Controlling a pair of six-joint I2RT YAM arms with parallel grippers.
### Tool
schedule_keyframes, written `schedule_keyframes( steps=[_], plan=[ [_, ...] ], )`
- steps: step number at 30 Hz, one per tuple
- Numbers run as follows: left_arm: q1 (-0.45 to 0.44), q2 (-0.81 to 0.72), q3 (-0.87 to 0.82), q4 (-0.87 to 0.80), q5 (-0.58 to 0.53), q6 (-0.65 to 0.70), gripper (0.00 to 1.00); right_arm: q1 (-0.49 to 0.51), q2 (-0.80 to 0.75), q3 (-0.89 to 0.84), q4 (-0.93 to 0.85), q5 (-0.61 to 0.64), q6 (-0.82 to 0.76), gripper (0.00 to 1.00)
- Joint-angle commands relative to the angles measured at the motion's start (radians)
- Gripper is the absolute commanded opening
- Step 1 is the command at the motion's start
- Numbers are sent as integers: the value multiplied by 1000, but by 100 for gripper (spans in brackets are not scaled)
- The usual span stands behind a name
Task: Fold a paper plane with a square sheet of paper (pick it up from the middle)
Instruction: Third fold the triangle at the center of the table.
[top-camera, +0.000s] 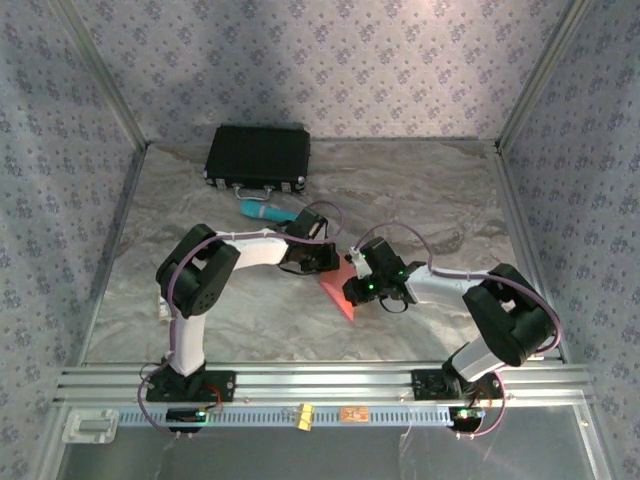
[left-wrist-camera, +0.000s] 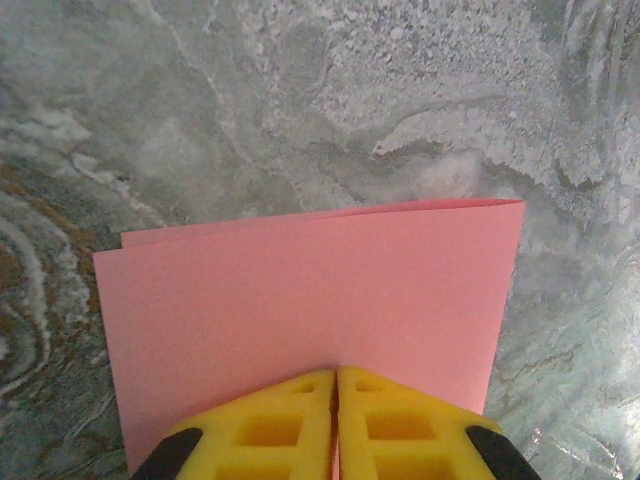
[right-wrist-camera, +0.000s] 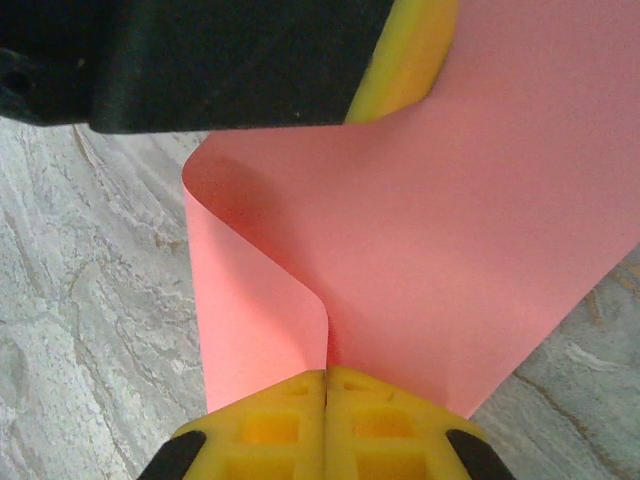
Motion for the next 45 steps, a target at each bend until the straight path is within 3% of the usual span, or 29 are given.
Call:
schedule_keyframes(
  steps=[1, 17, 27, 29, 34, 39, 45],
  plan=[
    [-5, 47, -42, -142, -82, 5, 10, -3, 2, -20, -2, 32, 21, 0],
    [-7, 31, -32, -165, -77, 6, 12, -10, 1, -43, 16, 26, 22, 0],
    [18, -45, 58, -193, -125, 27, 26, -12, 15, -38, 11, 21, 22, 0],
    [28, -71, 58, -208, -156, 29, 35, -13, 12, -39, 13, 22, 22, 0],
    [59, -171, -24, -171, -174, 21, 39, -17, 27, -35, 19, 7, 21, 0],
    [69, -260, -92, -144, -139, 11, 40, -23, 26, -36, 29, -5, 27, 0],
    [82, -293, -148, -117, -115, 12, 33, -32, 37, -33, 45, -36, 41, 0]
  ],
)
